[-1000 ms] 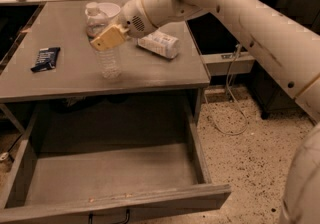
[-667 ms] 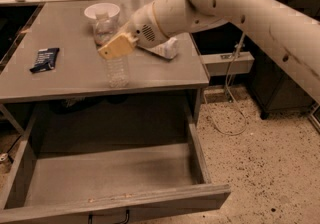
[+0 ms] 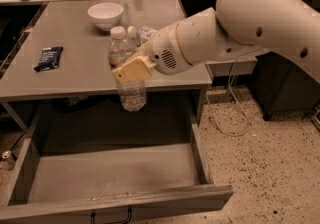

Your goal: Place water bottle into top drawer

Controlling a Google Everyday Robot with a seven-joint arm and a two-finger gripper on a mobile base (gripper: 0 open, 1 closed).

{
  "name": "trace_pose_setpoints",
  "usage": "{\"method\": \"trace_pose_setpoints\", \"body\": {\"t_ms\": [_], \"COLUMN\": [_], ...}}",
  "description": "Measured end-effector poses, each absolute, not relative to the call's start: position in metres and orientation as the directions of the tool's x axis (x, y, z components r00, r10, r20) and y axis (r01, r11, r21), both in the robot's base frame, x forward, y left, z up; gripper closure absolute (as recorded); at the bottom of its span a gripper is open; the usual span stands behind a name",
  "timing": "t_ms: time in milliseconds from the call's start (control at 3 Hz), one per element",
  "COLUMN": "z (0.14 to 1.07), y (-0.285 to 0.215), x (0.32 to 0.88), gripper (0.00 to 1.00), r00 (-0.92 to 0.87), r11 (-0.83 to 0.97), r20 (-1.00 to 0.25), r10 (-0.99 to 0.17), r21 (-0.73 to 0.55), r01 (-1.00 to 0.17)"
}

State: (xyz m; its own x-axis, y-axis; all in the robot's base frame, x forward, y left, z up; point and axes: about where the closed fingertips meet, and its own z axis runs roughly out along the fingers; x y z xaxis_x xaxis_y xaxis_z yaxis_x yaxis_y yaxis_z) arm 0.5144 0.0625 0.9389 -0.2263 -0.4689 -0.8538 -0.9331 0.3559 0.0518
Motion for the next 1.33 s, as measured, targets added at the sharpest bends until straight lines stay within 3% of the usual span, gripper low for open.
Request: {"method": "trace_pose_setpoints", "body": {"t_ms": [667, 1333], "z": [0.92, 0.838], "y": [0.067, 0.084], "x": [0.497, 0.459], "gripper": [1.0, 1.0], "r00": [-0.252, -0.336], "r11": [0.371, 0.413], "r20": [-0.854, -0.844], "r10": [-0.456, -0.418], "r21": [0.076, 0.153], "r01": [-0.926, -0.898]}}
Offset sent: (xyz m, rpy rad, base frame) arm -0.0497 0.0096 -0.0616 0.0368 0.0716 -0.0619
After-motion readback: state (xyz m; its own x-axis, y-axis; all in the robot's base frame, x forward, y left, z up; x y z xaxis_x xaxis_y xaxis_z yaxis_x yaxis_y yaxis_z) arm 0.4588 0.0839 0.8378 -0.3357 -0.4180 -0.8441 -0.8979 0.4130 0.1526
